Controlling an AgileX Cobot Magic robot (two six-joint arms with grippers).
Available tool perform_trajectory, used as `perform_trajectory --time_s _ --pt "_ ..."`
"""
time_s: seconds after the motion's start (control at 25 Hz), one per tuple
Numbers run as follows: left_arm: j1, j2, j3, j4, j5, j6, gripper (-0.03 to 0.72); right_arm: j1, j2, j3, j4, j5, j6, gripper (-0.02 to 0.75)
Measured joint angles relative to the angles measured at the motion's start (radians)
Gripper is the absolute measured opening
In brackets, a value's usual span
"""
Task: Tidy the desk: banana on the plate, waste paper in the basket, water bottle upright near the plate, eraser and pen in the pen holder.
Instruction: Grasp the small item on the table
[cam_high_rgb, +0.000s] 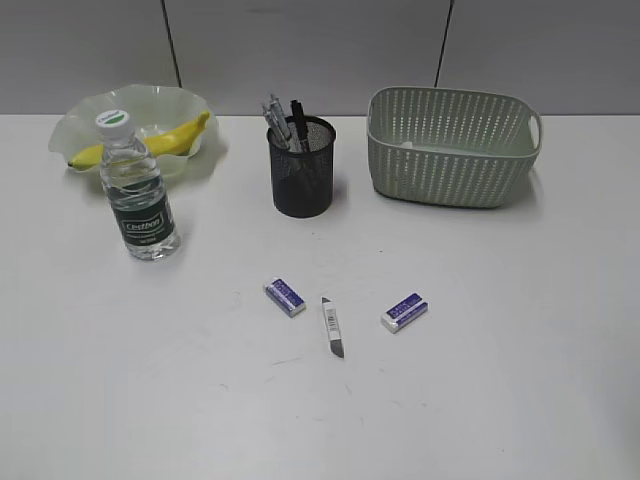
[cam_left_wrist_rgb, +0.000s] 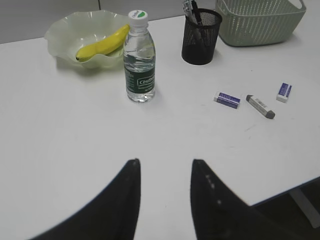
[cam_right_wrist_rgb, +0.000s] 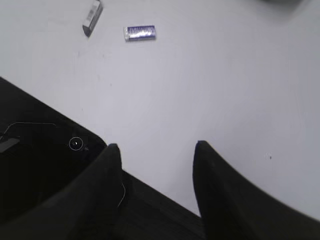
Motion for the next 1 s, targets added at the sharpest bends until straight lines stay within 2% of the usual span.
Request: perform_trajectory --time_s 0.28,0.48,0.68,0.88,1.0 --pt "0.000 0.000 0.000 0.001 0.000 0.000 0.256 0.000 -0.444 0.316 0.001 0.002 -0.001 0.382" --pt "-0.001 0.000 0.000 0.001 0.000 0.000 0.256 0.000 -0.724 0.494 0.001 -0.054 -0.001 0.382" --pt "-0.001 0.062 0.000 -0.012 -0.002 0.000 0.256 0.000 -0.909 0.532 0.001 -0.140 -0.007 0.382" --pt "-0.001 0.309 -0.007 -0.076 -0.018 0.021 0.256 0.000 -0.945 0.539 -0.004 -0.142 -0.009 0.382" --pt "-0.001 0.492 -0.029 -0.125 -0.120 0.023 0.256 0.000 -0.945 0.539 -0.004 -0.143 -0.009 0.382"
